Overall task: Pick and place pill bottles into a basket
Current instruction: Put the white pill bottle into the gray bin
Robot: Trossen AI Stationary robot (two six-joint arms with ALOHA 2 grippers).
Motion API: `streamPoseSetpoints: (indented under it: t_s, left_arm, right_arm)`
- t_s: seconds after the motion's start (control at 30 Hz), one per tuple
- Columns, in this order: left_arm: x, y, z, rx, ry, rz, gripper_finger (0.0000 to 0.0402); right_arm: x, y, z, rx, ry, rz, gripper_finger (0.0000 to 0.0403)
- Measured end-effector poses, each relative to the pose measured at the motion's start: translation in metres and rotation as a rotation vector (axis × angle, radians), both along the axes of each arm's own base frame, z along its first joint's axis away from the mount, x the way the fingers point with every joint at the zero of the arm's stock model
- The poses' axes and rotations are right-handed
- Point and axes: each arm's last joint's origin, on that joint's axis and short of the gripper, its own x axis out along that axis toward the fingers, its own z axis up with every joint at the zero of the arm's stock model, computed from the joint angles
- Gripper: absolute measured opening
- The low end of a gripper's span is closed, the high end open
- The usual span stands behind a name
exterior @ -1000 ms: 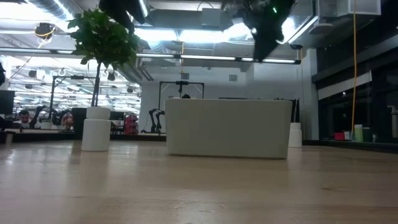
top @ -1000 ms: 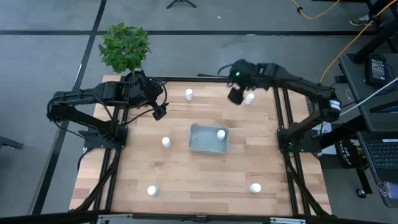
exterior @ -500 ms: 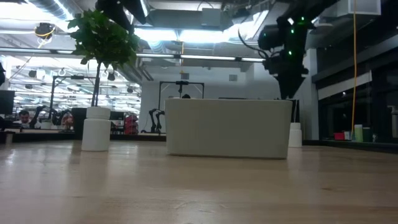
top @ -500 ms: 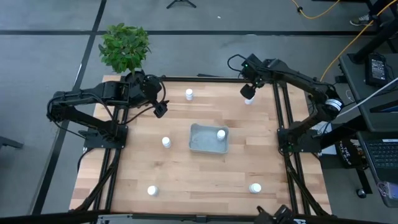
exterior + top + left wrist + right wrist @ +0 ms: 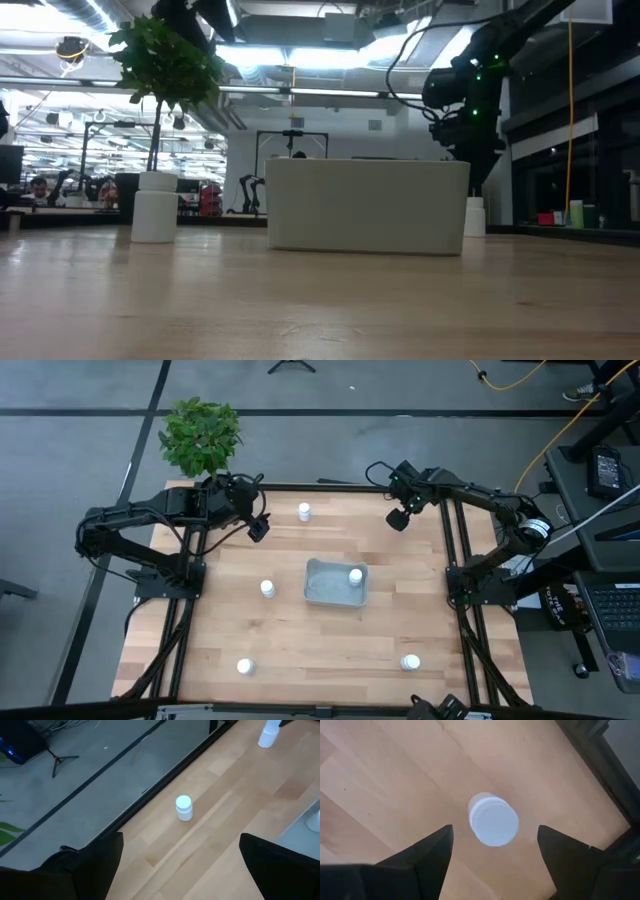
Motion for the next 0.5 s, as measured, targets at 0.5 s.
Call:
streamPoseSetpoints:
  t_s: [0.5]
  left_arm:
    - [0.005, 0.002, 0.005, -0.007, -0.079, -0.013, 0.0391]
  right_arm:
    - [0.013, -0.013, -0.036, 0.050, 0.055, 0.014, 0.0291]
